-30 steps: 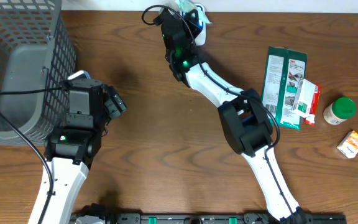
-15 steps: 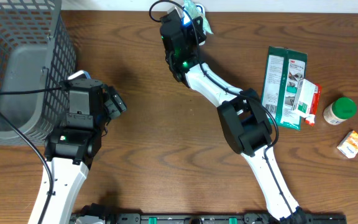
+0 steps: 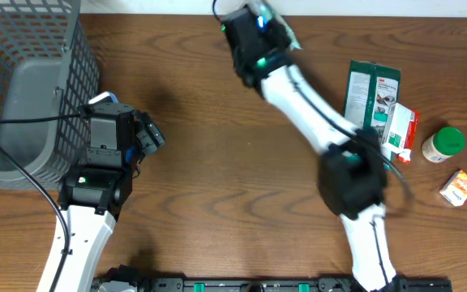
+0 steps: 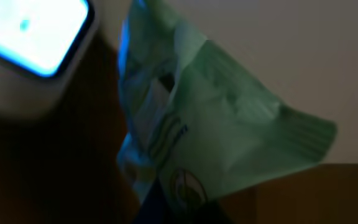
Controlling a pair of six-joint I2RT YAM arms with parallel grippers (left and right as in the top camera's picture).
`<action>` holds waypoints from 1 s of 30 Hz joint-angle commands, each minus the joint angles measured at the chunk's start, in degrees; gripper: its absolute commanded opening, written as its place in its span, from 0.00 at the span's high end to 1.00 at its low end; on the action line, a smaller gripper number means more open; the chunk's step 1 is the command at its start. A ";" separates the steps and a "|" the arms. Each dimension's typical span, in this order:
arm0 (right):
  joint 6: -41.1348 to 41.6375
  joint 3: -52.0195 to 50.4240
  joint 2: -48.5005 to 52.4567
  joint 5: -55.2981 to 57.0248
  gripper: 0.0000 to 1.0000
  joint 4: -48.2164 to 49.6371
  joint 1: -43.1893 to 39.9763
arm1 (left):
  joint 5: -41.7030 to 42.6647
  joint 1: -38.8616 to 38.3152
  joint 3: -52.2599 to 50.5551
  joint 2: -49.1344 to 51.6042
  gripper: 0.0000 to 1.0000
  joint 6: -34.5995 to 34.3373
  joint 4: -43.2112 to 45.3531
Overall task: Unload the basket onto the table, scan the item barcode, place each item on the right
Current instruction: 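Move the wipes to the right and drop them on the green packet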
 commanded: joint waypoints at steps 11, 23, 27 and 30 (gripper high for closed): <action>25.27 -6.60 -15.32 -44.00 0.99 -43.28 -17.09 | -0.74 0.20 -0.07 0.07 0.14 0.59 0.11; 26.97 -28.44 -15.32 -44.33 0.18 -27.96 -29.27 | -0.74 0.20 -0.07 0.07 0.14 0.59 0.11; 26.95 -25.97 -16.13 -48.46 0.01 -30.53 -30.56 | -0.74 0.17 -0.07 0.07 0.14 0.59 0.11; 26.93 -22.60 -16.37 -48.24 0.01 -32.87 -30.60 | -0.72 0.20 -0.07 0.07 0.14 0.59 0.11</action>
